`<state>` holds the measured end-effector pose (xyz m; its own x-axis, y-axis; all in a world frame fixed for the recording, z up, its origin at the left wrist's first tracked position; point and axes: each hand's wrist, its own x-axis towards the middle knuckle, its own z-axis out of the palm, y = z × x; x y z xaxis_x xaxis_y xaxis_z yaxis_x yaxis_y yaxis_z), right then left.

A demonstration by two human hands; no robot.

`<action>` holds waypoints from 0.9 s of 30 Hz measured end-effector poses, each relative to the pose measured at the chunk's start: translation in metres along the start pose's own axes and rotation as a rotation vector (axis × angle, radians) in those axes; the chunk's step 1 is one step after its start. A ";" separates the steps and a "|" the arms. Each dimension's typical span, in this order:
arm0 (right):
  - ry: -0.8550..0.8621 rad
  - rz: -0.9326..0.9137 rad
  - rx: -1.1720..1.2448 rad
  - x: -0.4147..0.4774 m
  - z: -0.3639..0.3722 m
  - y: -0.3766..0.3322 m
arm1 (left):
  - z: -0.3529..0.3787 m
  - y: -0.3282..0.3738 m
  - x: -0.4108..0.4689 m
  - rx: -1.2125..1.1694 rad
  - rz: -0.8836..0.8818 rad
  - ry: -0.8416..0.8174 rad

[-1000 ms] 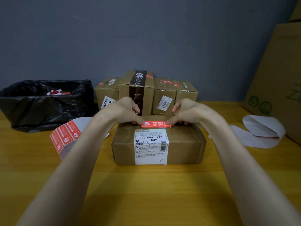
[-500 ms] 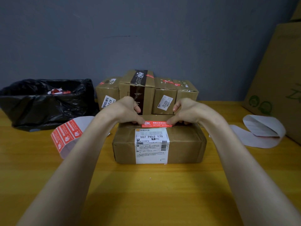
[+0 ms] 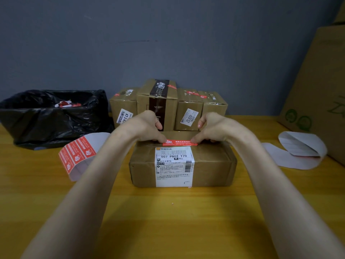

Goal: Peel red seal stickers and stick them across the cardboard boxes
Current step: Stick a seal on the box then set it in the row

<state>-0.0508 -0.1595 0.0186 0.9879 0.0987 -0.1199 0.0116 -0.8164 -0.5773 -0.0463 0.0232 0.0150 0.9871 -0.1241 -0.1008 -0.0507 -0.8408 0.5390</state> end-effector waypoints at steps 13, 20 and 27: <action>0.024 0.008 -0.041 -0.002 -0.003 0.001 | -0.003 -0.005 0.002 -0.038 0.028 0.035; 0.074 -0.001 -0.111 0.001 0.011 -0.004 | 0.011 0.002 0.005 0.054 0.017 0.097; 0.029 0.037 -0.126 -0.001 0.002 -0.001 | 0.007 -0.003 0.004 0.090 0.017 0.082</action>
<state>-0.0517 -0.1581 0.0179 0.9920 0.0526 -0.1145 -0.0070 -0.8844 -0.4667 -0.0435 0.0216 0.0071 0.9949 -0.0982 -0.0216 -0.0772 -0.8835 0.4621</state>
